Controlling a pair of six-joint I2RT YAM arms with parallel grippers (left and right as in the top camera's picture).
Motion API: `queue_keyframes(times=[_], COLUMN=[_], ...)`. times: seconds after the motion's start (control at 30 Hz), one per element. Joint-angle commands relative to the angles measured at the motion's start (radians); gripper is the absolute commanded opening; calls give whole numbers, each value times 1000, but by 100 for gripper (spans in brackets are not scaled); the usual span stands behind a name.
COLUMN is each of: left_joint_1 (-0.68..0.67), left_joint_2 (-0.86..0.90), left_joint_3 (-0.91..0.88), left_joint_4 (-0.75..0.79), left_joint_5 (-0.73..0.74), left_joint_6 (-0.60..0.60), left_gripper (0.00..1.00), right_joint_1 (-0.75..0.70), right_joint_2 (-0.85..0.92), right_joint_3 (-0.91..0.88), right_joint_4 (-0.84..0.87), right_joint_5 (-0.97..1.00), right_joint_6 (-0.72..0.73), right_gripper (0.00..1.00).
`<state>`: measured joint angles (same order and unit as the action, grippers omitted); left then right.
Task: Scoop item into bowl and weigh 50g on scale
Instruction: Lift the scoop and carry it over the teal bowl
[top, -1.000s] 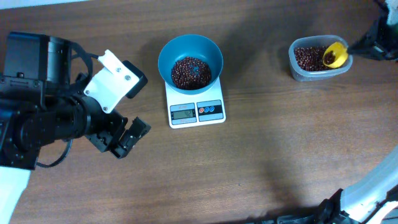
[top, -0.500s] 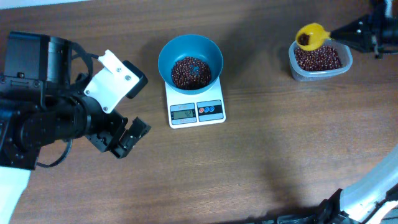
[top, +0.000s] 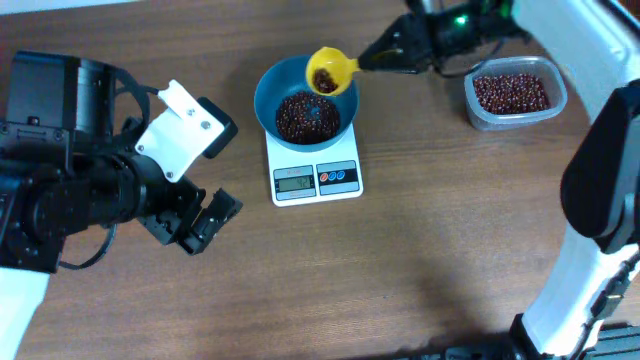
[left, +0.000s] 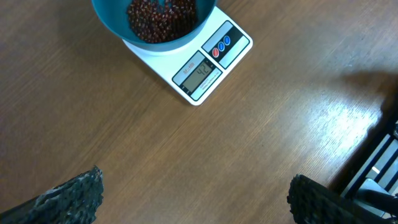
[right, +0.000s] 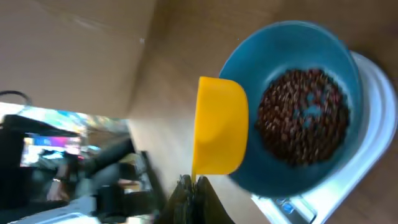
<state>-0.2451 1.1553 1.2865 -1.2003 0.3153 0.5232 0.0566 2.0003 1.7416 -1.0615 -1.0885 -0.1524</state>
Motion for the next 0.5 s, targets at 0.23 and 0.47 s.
queue_keyframes(times=[0.23, 0.47], left_joint_1=[-2, -2], left_joint_2=[-6, -6], left_joint_3=[-2, -2], left_joint_4=[2, 2], left_joint_5=[10, 10], left_joint_6=[-2, -2], left_gripper=[99, 99], right_joint_1=[122, 193], right_joint_2=[-34, -81], right_joint_3=[85, 90], right_joint_4=[93, 54], right_joint_5=[435, 651], right_joint_6=[15, -8], right_gripper=[4, 4])
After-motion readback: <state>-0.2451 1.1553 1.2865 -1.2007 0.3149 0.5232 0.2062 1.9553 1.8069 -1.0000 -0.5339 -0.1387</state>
